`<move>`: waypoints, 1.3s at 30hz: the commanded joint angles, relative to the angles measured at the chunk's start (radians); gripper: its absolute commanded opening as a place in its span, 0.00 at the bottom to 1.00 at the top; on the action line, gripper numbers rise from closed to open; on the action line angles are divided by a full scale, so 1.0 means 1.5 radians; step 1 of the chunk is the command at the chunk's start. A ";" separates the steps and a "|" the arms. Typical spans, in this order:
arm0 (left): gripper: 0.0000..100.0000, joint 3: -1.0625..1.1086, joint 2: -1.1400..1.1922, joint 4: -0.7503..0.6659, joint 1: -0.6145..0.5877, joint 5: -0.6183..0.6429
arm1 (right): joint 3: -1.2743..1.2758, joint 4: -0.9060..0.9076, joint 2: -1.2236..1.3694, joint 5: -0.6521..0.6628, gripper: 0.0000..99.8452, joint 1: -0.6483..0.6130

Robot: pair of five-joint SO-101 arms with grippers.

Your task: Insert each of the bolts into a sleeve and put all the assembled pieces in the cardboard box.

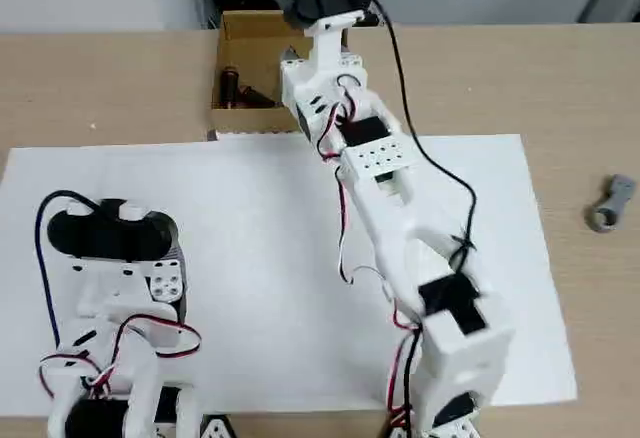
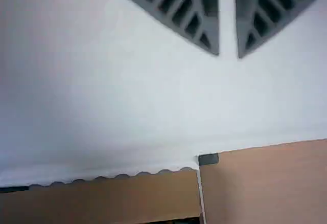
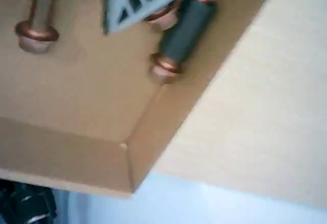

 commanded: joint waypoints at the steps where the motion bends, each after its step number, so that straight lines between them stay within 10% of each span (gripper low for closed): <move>1: 0.01 -0.007 -0.002 -0.019 -0.003 -0.014 | -0.044 0.081 -0.108 -0.006 0.07 0.007; 39: 0.01 -0.002 -0.002 -0.019 -0.003 -0.082 | 0.128 0.764 -0.713 -0.003 0.00 0.028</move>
